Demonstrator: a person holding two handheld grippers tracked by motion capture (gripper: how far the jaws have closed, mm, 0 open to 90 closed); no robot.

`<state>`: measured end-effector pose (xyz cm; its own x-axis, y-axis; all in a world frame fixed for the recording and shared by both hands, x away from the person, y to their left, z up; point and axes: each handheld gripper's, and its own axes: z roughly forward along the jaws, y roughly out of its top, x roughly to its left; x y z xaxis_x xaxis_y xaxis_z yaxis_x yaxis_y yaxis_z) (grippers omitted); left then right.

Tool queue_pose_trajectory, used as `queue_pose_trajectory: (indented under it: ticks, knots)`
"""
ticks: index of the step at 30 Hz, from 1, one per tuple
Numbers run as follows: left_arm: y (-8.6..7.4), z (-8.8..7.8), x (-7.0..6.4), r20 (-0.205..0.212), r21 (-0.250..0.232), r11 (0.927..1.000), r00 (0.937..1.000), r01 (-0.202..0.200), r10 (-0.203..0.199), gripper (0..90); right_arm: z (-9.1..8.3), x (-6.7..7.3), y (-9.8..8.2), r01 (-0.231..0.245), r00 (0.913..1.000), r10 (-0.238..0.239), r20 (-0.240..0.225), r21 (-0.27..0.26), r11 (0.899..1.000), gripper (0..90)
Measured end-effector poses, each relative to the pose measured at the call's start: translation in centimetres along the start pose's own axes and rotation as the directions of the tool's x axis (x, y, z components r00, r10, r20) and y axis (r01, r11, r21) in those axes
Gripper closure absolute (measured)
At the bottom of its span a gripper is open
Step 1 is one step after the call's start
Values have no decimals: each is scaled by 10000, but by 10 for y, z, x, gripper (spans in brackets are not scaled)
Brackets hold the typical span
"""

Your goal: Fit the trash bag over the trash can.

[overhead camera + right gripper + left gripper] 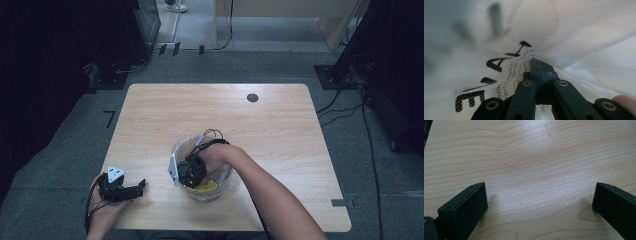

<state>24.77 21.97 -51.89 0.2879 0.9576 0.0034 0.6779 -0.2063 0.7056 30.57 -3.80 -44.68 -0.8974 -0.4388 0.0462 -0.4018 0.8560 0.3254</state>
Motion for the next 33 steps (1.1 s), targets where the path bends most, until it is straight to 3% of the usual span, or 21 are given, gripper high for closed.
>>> queue_pose_trajectory:
  ticks: [2,7,12,18,24,29,33]
  knots:
    - [0,0,0,-4,-7,10000,10000,7,-7,0,0,0,0,-115,9999,115,4,19,9999,900]
    - [0,0,0,-2,-18,10000,10000,27,-27,0,-10,2,4,99,9988,-105,480,129,9999,900]
    - [0,0,0,4,-17,10000,10000,22,-22,0,-34,10,8,354,9951,-351,928,-20,9994,900]
    - [0,0,0,9,-15,10000,10000,8,-8,0,-65,22,-1,392,9907,-379,1306,-76,9992,900]
    - [0,0,0,10,-16,10000,10000,9,-9,0,-81,37,-8,453,9903,-529,1286,616,9971,900]
    - [0,0,0,11,-13,10000,10000,9,-9,0,-83,49,-11,447,9916,-611,1144,1413,9890,900]
    - [0,0,0,8,-15,10000,10000,18,-18,0,-78,51,-12,522,9912,-761,1079,2093,9764,900]
